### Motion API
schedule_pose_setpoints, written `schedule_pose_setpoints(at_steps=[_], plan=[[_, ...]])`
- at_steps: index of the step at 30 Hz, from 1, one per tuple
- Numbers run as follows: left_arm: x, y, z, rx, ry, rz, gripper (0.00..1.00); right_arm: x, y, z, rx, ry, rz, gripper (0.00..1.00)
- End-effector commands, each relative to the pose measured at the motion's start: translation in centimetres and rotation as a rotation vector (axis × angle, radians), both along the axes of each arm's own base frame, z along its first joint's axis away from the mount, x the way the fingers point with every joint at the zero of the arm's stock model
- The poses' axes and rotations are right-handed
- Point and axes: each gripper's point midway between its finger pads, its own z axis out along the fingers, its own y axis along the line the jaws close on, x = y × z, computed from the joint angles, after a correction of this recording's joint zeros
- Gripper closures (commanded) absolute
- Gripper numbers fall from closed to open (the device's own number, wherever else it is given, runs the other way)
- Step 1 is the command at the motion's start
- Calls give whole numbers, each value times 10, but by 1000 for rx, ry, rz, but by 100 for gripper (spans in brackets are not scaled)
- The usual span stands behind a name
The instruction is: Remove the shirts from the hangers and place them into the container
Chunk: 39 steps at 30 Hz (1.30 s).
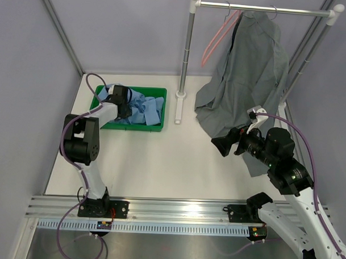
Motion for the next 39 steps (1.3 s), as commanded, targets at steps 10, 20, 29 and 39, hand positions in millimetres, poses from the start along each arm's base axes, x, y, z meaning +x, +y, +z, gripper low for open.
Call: schedule_pose_setpoints(at_steps=[10,20,29,39], plan=[[-14,2,106,1,-133,-32,29,-2,-7,19,4,-48,-26,1],[-66,9,161,2,-207,-54,23,-12,-20,42,9,-93,-66,1],[-150,28,268,108,-507,-146,15,-21,-53,69,-25,-152,-202,1],[-255,48,342,183,-816,-154,1,-37,-99,84,-75,-194,-389,1]])
